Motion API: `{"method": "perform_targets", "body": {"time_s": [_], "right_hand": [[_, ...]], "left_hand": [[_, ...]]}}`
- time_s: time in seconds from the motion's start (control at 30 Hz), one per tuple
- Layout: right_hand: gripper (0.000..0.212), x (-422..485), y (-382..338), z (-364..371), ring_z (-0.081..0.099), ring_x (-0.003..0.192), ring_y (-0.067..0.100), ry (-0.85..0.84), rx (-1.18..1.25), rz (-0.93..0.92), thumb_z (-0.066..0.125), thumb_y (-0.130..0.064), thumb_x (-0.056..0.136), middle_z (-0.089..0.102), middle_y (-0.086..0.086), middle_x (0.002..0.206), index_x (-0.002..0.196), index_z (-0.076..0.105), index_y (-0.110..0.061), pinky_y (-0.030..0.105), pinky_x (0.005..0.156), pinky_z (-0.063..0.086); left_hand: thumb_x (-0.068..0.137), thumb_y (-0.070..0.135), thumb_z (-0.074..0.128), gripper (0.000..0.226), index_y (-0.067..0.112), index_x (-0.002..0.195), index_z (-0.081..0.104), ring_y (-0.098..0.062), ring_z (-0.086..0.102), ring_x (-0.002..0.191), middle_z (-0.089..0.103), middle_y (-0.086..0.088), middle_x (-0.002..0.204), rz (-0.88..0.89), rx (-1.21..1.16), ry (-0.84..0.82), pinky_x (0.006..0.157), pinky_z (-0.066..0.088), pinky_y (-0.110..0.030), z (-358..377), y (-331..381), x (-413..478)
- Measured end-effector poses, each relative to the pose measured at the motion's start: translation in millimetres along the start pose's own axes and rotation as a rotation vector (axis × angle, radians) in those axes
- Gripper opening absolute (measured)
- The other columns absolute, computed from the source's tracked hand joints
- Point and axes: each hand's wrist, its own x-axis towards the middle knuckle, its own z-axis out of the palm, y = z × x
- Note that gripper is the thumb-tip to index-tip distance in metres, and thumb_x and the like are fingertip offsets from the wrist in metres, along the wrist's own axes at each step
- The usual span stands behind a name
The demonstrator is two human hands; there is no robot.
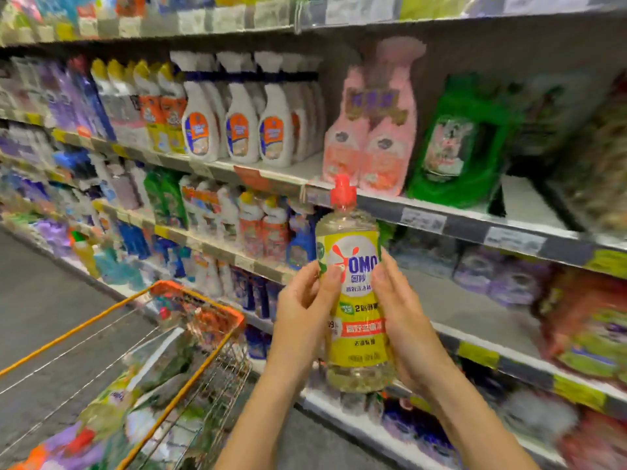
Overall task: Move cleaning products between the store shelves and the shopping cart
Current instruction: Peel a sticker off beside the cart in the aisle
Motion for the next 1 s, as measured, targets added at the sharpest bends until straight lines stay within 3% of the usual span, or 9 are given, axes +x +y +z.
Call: {"method": "perform_targets", "body": {"time_s": [0.1, 0.2, 0.33, 0.5, 0.63, 0.8, 0.9, 1.0], "right_hand": [[0.059, -20.0, -25.2, -48.9, 0.068, 0.107, 0.017, 0.073, -0.01, -0.046, 0.056, -0.05, 0.079, 0.069, -0.007, 0.121, 0.136, 0.047, -0.037, 0.043, 0.089, 0.054], [0.059, -42.6, -50.5, -102.2, 0.068, 0.108, 0.016, 0.133, -0.031, -0.1, 0.059, -0.056, 0.078, 0.069, -0.009, 0.12, 0.133, 0.051, -0.036, 0.036, 0.084, 0.055], [0.06, -75.1, -83.6, -178.9, 0.064, 0.114, 0.021, 0.211, -0.044, -0.115, 0.06, -0.053, 0.084, 0.065, -0.003, 0.129, 0.14, 0.046, -0.035, 0.052, 0.097, 0.05], [0.076, -107.0, -118.7, -263.2, 0.063, 0.117, 0.017, 0.275, -0.053, -0.103, 0.069, -0.061, 0.077, 0.06, -0.006, 0.134, 0.144, 0.041, -0.037, 0.048, 0.098, 0.051], [0.064, -123.3, -145.7, -313.5, 0.067, 0.11, 0.019, 0.286, -0.048, -0.155, 0.07, -0.038, 0.078, 0.069, -0.004, 0.121, 0.138, 0.047, -0.034, 0.044, 0.09, 0.054], [0.073, -113.1, -164.0, -362.0, 0.066, 0.111, 0.021, 0.33, -0.073, -0.199, 0.074, -0.046, 0.076, 0.068, -0.001, 0.123, 0.141, 0.045, -0.028, 0.044, 0.09, 0.055], [0.067, -92.3, -175.3, -387.5, 0.068, 0.106, 0.019, 0.418, -0.08, -0.245, 0.069, -0.045, 0.076, 0.07, 0.0, 0.119, 0.135, 0.05, -0.02, 0.035, 0.082, 0.058], [0.059, -64.8, -185.3, -407.8, 0.07, 0.101, 0.02, 0.445, -0.086, -0.275, 0.063, -0.038, 0.077, 0.072, 0.001, 0.114, 0.132, 0.051, -0.019, 0.037, 0.08, 0.059]], "left_hand": [[0.085, 0.026, 0.057, 0.037, -0.002, 0.109, 0.063, -0.008, 0.069, 0.08, 0.075, -0.006, 0.093, 0.026, -0.013, -0.112, 0.065, 0.054, -0.019, 55.7, -4.3, -4.9], [0.085, 0.025, 0.056, 0.034, 0.0, 0.107, 0.064, -0.01, 0.07, 0.08, 0.075, -0.007, 0.092, 0.012, -0.033, -0.203, 0.066, 0.054, -0.019, 115.8, -12.8, -15.3], [0.085, 0.026, 0.056, 0.028, 0.009, 0.104, 0.067, -0.013, 0.071, 0.085, 0.075, -0.005, 0.095, -0.011, -0.043, -0.296, 0.068, 0.056, -0.022, 198.1, -30.5, -29.9], [0.085, 0.022, 0.056, 0.024, 0.009, 0.101, 0.067, -0.009, 0.07, 0.08, 0.076, -0.003, 0.09, -0.009, -0.094, -0.344, 0.064, 0.054, -0.019, 292.0, -46.8, -52.8], [0.087, 0.023, 0.055, 0.026, 0.008, 0.105, 0.066, -0.013, 0.071, 0.084, 0.075, -0.005, 0.095, -0.026, -0.082, -0.409, 0.067, 0.055, -0.021, 349.6, -55.2, -57.7], [0.084, 0.029, 0.055, 0.027, 0.012, 0.102, 0.065, -0.009, 0.071, 0.083, 0.075, 0.001, 0.091, -0.006, -0.041, -0.498, 0.066, 0.054, -0.018, 401.1, -65.5, -39.0], [0.082, 0.029, 0.062, 0.032, 0.019, 0.112, 0.063, -0.013, 0.069, 0.096, 0.074, 0.002, 0.103, 0.032, 0.034, -0.581, 0.075, 0.056, -0.024, 422.6, -72.9, -13.1], [0.08, 0.032, 0.066, 0.036, 0.029, 0.115, 0.06, -0.011, 0.068, 0.101, 0.072, 0.007, 0.107, 0.069, 0.099, -0.653, 0.083, 0.057, -0.03, 444.5, -78.0, 19.0]]}}
